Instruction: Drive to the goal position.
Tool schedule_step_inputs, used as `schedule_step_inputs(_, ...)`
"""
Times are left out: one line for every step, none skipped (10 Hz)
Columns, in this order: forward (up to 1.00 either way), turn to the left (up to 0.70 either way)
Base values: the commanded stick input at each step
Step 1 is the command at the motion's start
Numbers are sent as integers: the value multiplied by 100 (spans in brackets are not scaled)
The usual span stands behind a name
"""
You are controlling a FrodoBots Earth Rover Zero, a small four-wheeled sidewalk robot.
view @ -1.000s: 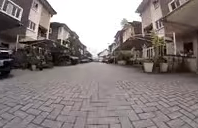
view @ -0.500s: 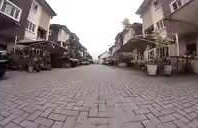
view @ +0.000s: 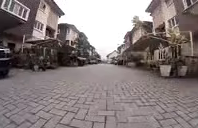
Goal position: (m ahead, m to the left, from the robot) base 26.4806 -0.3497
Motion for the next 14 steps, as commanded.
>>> schedule_step_inputs(70,0)
schedule_step_inputs(70,0)
schedule_step_inputs(70,0)
schedule_step_inputs(70,0)
schedule_step_inputs(70,0)
schedule_step_inputs(70,0)
schedule_step_inputs(70,0)
schedule_step_inputs(70,0)
schedule_step_inputs(70,0)
schedule_step_inputs(70,0)
schedule_step_inputs(70,0)
schedule_step_inputs(70,0)
schedule_step_inputs(70,0)
schedule_step_inputs(70,0)
